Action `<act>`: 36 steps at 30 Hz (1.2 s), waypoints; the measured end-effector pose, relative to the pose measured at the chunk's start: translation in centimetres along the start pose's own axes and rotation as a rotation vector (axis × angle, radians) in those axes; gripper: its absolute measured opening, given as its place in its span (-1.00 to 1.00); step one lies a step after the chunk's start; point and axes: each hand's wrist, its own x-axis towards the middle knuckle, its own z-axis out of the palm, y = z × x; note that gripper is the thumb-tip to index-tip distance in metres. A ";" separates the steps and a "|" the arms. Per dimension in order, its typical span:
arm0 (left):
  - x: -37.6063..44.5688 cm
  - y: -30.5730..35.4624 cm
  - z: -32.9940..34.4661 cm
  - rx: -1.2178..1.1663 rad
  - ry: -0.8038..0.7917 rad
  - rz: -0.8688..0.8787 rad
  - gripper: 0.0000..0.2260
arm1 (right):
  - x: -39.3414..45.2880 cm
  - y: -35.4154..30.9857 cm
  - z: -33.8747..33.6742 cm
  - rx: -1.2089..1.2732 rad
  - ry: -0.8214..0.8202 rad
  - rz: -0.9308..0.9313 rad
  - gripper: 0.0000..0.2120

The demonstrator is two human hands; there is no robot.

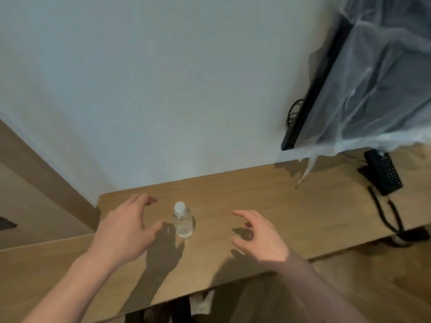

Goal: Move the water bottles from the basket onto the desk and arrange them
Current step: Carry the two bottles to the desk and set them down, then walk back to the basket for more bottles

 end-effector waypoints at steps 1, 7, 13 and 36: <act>-0.6 3.0 0.4 -0.048 0.008 0.061 -0.59 | -2.2 1.6 -1.7 0.010 0.016 0.026 -0.36; -4.7 20.9 8.3 -0.134 -0.140 0.439 -0.65 | -14.7 11.9 -10.5 -0.032 0.179 0.205 -0.35; -8.3 36.1 13.1 -0.132 -0.263 0.731 -0.62 | -25.6 21.0 -16.8 -0.043 0.333 0.359 -0.33; -5.3 81.9 30.9 0.003 -0.521 1.207 -0.43 | -40.7 48.3 -39.5 0.000 0.559 0.870 -0.22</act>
